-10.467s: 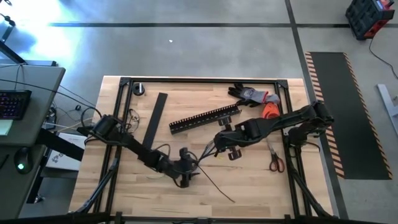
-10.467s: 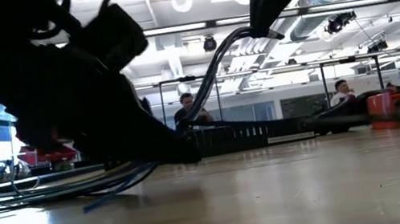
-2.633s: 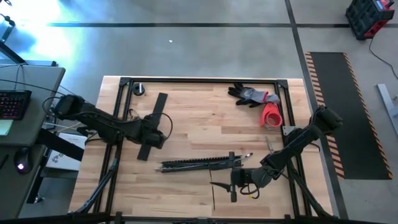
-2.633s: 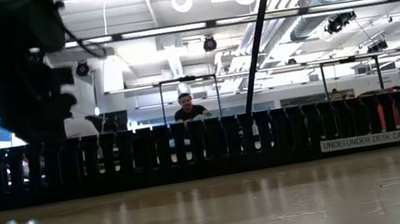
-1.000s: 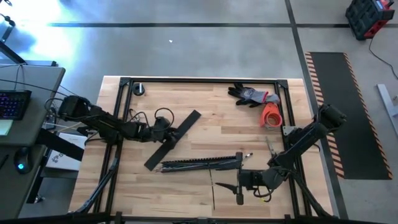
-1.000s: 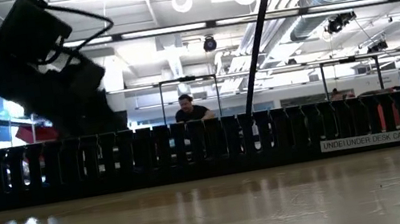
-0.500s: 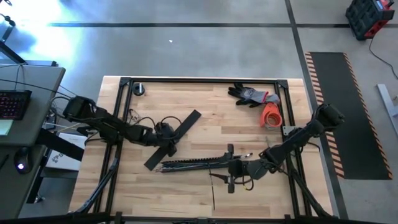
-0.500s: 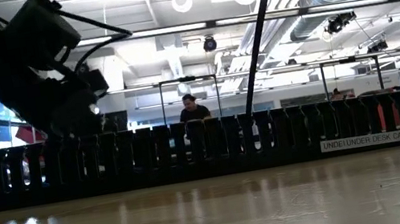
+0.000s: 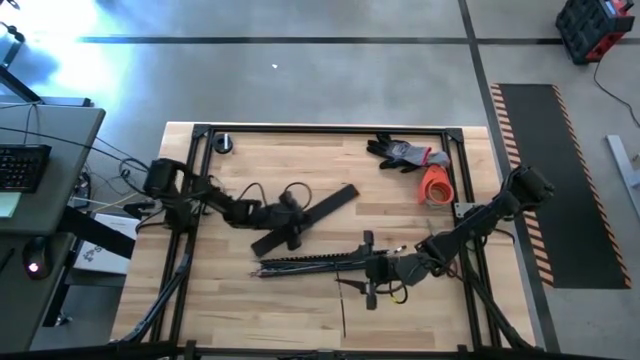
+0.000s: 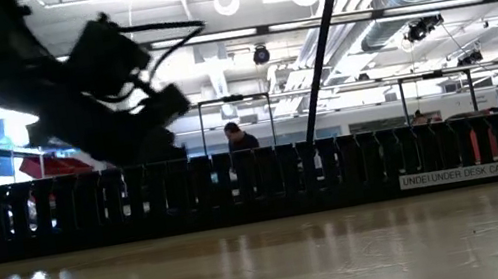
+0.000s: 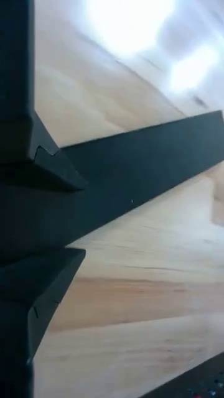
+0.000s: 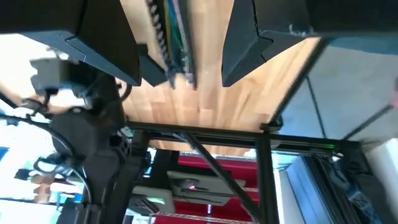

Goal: Ziptie cables
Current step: Close the black cable duct

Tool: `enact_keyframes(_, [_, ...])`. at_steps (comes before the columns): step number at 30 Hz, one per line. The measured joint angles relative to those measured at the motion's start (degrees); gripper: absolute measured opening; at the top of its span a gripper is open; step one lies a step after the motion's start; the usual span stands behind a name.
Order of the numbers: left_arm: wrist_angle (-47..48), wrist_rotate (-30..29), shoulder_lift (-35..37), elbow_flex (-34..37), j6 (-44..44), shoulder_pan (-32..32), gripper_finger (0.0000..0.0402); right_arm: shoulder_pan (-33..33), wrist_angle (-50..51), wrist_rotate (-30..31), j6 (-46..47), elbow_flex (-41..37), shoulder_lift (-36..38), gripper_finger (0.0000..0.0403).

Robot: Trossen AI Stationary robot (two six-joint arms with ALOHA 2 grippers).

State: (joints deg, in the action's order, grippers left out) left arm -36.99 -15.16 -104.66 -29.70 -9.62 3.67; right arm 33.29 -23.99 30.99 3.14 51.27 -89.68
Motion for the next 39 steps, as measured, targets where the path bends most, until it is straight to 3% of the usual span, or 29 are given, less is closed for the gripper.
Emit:
enact_keyframes(5, [2.5,5.5,-3.0,-9.3,13.0,-2.6,0.014,-3.0,2.6,-0.2,-4.4,0.0,0.0,0.0204])
enact_keyframes(8, [7.2,5.8,-0.7,-14.8,16.0,-2.1,0.0139,-7.0,7.6,-0.5,-4.6,0.0,0.2,0.0204])
enact_keyframes(12, [20.3,4.6,5.2,-18.5,15.6,0.1,0.0138,-14.5,14.6,-10.6,-4.8,0.0,0.3,0.0215])
enact_keyframes(15, [28.0,-2.2,10.6,-18.3,9.1,3.5,0.0138,-21.4,11.9,-26.7,-8.9,-1.6,0.0,0.0235])
enact_keyframes(18, [32.0,-10.7,16.7,-16.0,1.7,7.9,0.0138,-27.5,4.5,-36.3,-10.9,-5.7,0.0,0.0255])
enact_keyframes(22, [32.9,-18.5,23.4,-10.2,-5.8,14.0,0.0138,-33.5,-2.8,-37.6,-14.0,-10.7,-0.8,0.0274])
enact_keyframes(27, [32.7,-25.7,26.6,-4.1,-16.1,18.8,0.0138,-37.2,-4.1,-40.1,-13.6,-9.9,-6.3,0.0304])
enact_keyframes(34, [30.9,-27.5,26.7,0.0,-24.1,19.4,0.0138,-38.3,-4.2,-43.9,-18.8,-4.7,-15.7,0.0353])
enact_keyframes(39, [29.4,-27.4,26.7,1.0,-25.9,19.5,0.0138,-39.9,-4.5,-44.1,-21.5,-4.0,-21.7,0.0356])
